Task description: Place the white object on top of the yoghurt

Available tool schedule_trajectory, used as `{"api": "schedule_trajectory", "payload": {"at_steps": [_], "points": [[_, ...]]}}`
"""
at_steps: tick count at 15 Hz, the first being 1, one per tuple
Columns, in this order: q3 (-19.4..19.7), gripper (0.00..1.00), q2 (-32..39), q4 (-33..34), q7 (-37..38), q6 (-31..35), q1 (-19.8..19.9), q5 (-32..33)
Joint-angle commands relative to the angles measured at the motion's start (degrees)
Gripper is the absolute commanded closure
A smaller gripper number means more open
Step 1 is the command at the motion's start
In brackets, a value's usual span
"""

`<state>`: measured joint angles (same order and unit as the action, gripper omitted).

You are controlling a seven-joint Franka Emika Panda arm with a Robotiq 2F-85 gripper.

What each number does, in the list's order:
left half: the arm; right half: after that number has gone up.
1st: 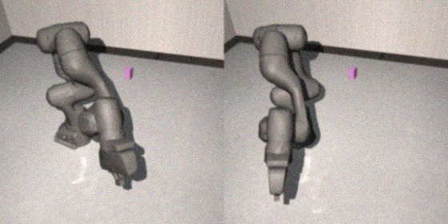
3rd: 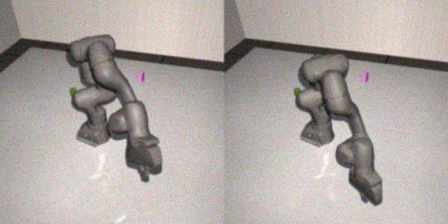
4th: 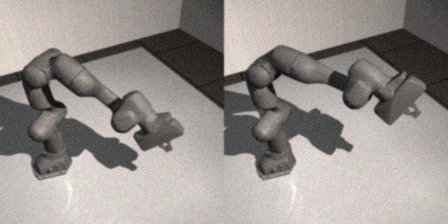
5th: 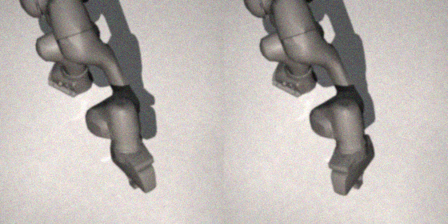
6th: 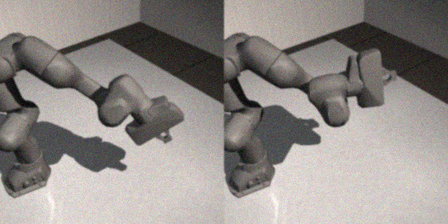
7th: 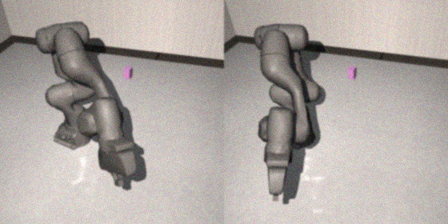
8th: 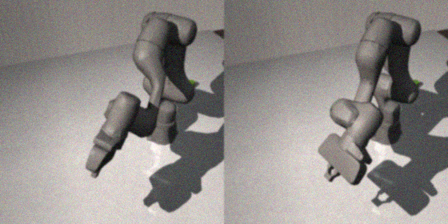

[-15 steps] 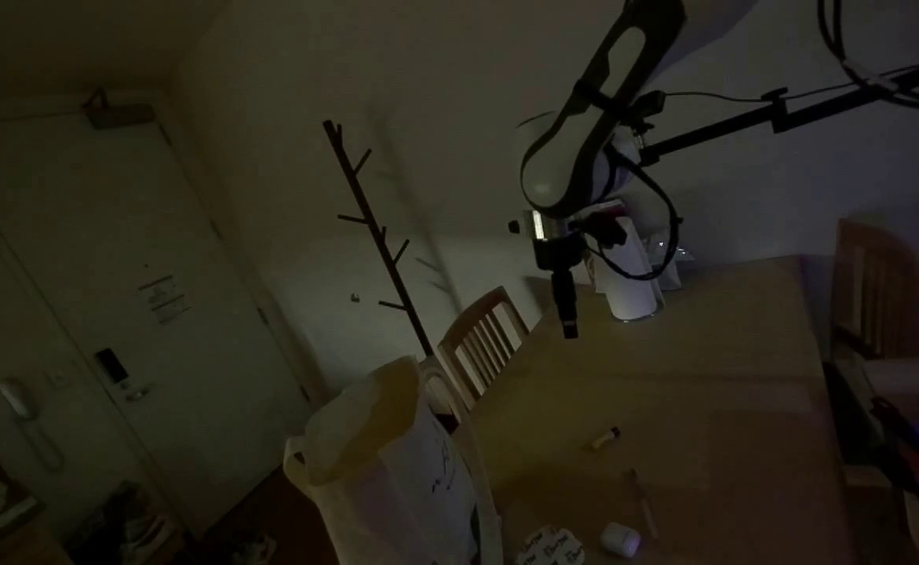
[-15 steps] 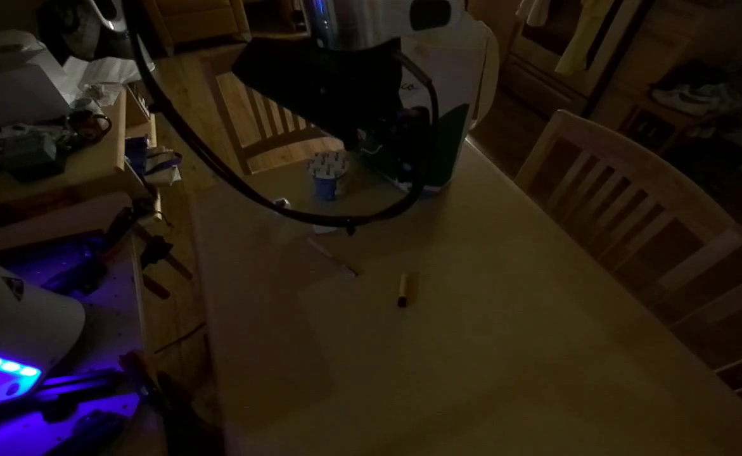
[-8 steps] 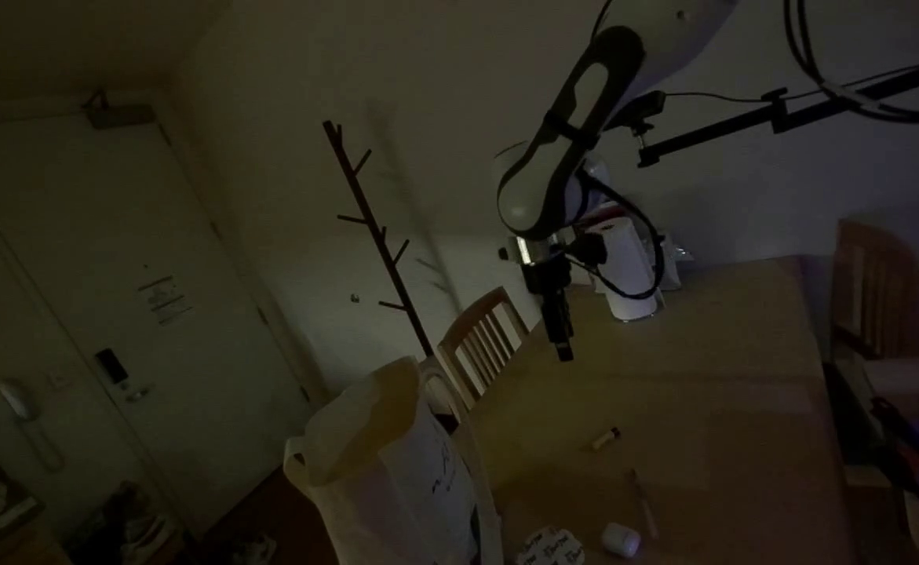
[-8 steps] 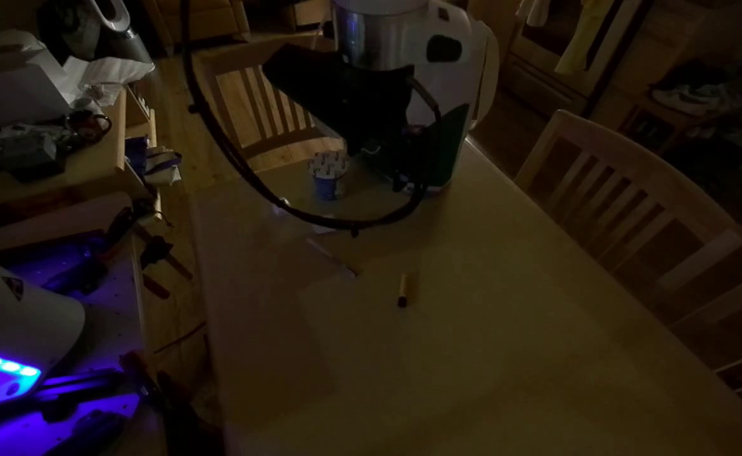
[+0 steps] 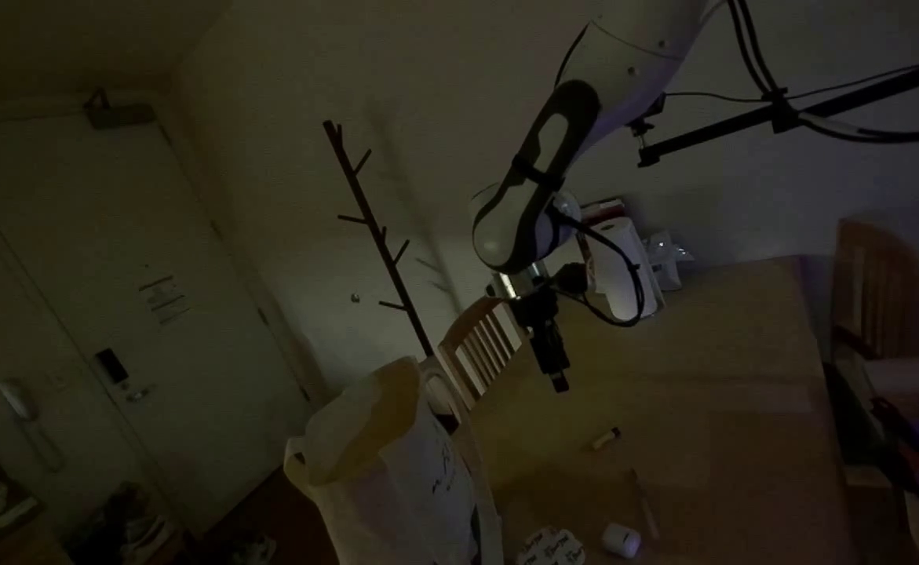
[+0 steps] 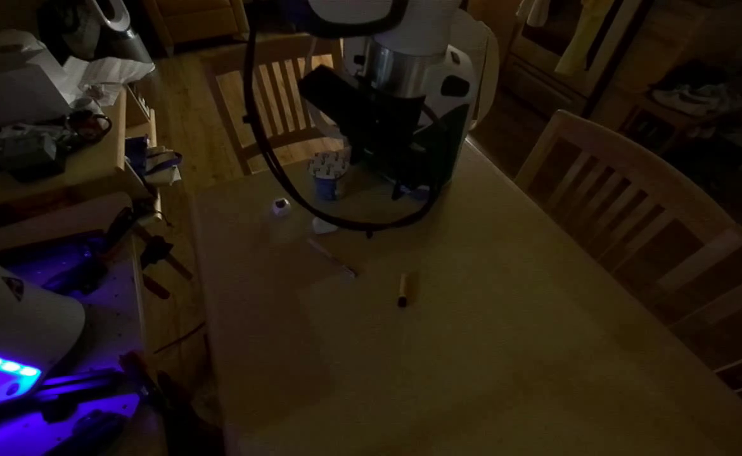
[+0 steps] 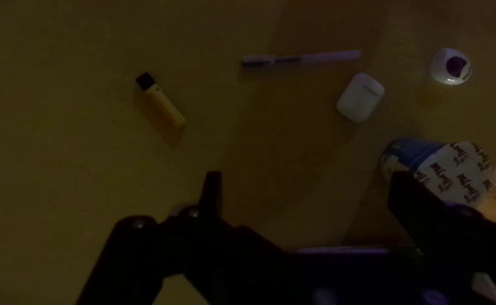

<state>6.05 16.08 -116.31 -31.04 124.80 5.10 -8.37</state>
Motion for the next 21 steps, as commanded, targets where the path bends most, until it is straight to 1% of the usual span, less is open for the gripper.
{"api": "schedule_trajectory", "payload": {"at_steps": [1,4,6,7,8,11,12,13,15,16,18,21], "points": [[-1.2,0.0,3.5,1.4,13.3,1.0,-0.3,1.6],[-2.4,0.0,8.5,3.2,22.7,-1.5,-1.0,0.2],[-3.3,0.0,11.9,4.3,27.1,-1.8,-1.5,-0.5],[-4.2,0.0,13.6,5.0,26.3,-1.6,-1.4,-0.5],[-3.9,0.0,10.2,2.0,24.5,-0.1,-0.8,0.6],[-4.7,0.0,13.8,3.9,25.4,-0.1,-1.1,0.6],[-3.9,0.0,13.9,4.0,28.0,0.0,-1.9,1.4],[-3.8,0.0,14.9,5.1,29.2,-1.0,-2.4,2.0],[-4.0,0.0,16.8,6.2,30.7,-1.0,-3.0,2.5],[-4.6,0.0,17.7,6.4,29.9,-0.4,-3.0,2.3],[-4.7,0.0,19.2,6.6,31.5,1.0,-4.1,2.5],[-3.5,0.0,20.2,5.5,35.9,5.5,-7.2,5.1]]}}
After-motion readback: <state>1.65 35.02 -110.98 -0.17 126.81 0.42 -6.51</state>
